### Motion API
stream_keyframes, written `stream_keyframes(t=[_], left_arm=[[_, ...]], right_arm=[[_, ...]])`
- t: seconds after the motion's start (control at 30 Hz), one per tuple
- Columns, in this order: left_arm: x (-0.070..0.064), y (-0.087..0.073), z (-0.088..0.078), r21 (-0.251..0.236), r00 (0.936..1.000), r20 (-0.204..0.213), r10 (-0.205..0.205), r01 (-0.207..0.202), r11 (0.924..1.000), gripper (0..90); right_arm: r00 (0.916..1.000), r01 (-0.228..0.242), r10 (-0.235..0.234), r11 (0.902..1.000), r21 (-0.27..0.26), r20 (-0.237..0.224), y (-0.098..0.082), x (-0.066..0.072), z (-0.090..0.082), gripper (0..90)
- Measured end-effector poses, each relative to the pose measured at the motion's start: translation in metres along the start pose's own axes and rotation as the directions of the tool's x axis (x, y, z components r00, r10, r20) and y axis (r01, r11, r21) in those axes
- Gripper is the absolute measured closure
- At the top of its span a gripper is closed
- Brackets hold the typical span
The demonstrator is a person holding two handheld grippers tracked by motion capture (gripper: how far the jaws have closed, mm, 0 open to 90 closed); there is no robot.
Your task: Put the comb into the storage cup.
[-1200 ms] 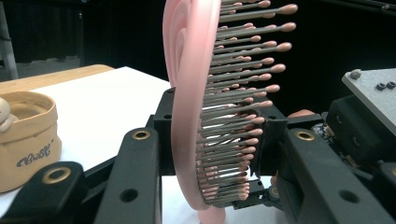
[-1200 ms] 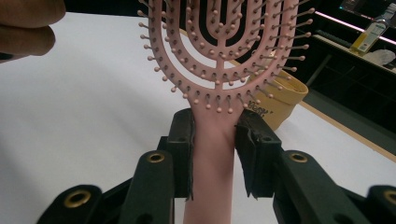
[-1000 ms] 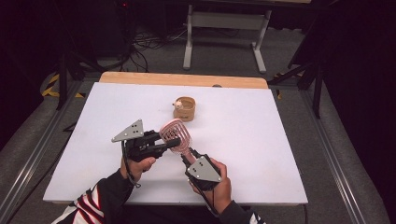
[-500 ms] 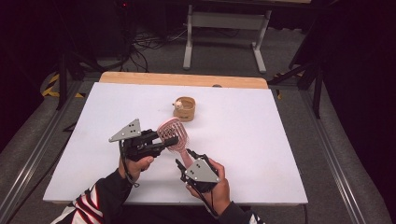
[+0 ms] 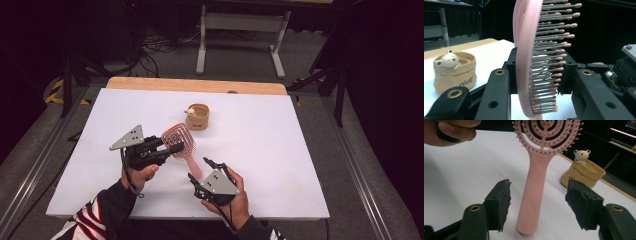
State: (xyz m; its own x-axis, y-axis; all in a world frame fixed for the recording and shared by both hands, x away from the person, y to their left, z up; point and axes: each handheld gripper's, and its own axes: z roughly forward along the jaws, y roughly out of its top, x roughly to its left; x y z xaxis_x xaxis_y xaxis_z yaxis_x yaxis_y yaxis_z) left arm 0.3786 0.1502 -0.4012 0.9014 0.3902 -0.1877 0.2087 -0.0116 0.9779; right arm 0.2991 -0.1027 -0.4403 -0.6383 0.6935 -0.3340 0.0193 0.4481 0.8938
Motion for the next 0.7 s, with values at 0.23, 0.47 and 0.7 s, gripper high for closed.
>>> stream_keyframes(t=[0.23,0.47,0.7], left_arm=[[0.003,0.0,-0.006,0.007,0.9997,-0.023,0.01,-0.01,0.9999,63.5],[0.007,0.002,-0.014,0.004,0.9988,-0.044,0.021,-0.021,0.9998,63.5],[0.01,0.006,-0.025,-0.008,0.9973,-0.07,0.024,-0.024,0.9997,63.6]], right_arm=[[0.9985,-0.036,0.036,0.9991,-0.021,0.042,-0.001,-0.016,-0.009,28.5],[0.9947,-0.073,0.075,0.9967,-0.034,0.071,-0.004,-0.031,-0.016,25.7],[0.9893,-0.095,0.099,0.9945,-0.044,0.107,-0.008,-0.047,-0.024,23.2]])
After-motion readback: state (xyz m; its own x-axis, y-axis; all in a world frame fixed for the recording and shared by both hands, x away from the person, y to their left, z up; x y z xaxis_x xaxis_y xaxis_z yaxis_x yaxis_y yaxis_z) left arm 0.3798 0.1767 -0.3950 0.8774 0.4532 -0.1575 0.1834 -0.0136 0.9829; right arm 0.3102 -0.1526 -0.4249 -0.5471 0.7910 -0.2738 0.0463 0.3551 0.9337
